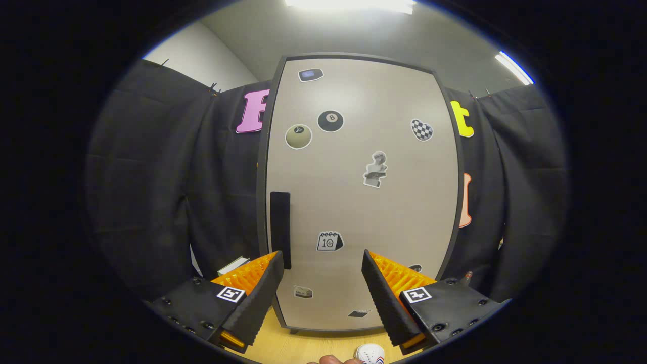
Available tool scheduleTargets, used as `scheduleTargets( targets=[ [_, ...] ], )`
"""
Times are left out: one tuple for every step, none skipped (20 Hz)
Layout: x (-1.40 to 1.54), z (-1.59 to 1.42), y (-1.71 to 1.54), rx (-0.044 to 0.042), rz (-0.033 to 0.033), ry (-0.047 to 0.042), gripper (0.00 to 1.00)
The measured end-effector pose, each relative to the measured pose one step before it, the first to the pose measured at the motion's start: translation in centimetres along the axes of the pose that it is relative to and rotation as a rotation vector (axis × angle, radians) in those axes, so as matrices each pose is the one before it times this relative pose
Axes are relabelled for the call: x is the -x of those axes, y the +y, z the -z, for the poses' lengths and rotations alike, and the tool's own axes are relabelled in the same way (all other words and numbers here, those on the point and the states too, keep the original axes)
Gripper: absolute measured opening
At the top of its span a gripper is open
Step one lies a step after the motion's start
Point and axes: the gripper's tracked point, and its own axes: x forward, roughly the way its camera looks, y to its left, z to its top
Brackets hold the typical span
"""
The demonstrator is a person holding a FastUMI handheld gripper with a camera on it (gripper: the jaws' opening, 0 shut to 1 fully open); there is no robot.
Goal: Open the shoe cabinet door, grab the shoes and put them into the shoe cabinet, then close the shoe cabinet door.
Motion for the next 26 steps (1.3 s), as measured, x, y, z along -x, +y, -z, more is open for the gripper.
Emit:
scheduleTargets(
  targets=[
    [-0.992,-0.213,0.072,0.00935,-0.00172,0.00187,0.98],
    [-0.905,-0.276,0.336,0.00048,-0.00568,0.00064,0.98],
    [-0.68,-0.154,0.372,-0.00828,-0.00854,0.00393,0.98],
    [-0.602,-0.015,0.422,-0.01544,-0.01507,0.00544,0.98],
    [-0.455,0.029,0.567,-0.01892,-0.01682,0.0051,0.98],
    [-0.486,-0.001,0.528,-0.01719,-0.01592,0.0039,0.97],
    [-0.448,0.102,0.525,-0.0117,-0.01088,0.00382,0.97],
    [-0.438,0.153,0.421,-0.00539,-0.00508,0.00664,0.97],
    [-0.53,0.182,0.478,0.00201,-0.00614,0.00785,0.97],
    [-0.41,0.089,0.397,0.00525,-0.00508,0.00548,0.97],
    [-0.519,0.046,0.388,0.00772,-0.00312,0.00216,0.97],
    [-0.439,-0.053,0.285,0.01086,0.00295,-0.00108,0.97],
    [-0.422,-0.001,0.33,0.01376,0.00142,-0.00058,0.97],
    [-0.414,-0.048,0.084,0.01504,0.00881,-0.00047,0.97],
    [-0.369,-0.037,0.223,0.01127,0.0044,-0.00312,0.97],
    [-0.18,-0.194,0.312,0.00728,-0.00073,-0.00749,0.97],
    [-0.233,-0.153,0.047,0.00875,0.01372,-0.00789,0.97],
    [-0.27,-0.063,0.198,0.00582,0.0035,-0.00175,0.93],
    [-0.413,0.015,0.566,0.0086,-0.00931,0.00255,0.88],
    [-0.403,0.225,0.322,0.01227,-0.00644,0.00994,0.84],
    [-0.279,0.495,0.158,0.01383,0.00183,0.02273,0.79],
    [0.18,-0.449,-0.115,0.01315,0.01112,-0.02117,0.73],
    [-0.319,-0.141,0.487,0.01713,-0.00562,-0.01301,0.69],
    [0.066,0.023,0.067,0.01322,0.00951,0.00096,0.64],
    [0.014,0.05,-0.314,0.01177,0.02589,0.00079,0.6],
    [0.086,-0.003,-0.521,-0.00523,0.02562,0.00126,0.56]
  ],
)
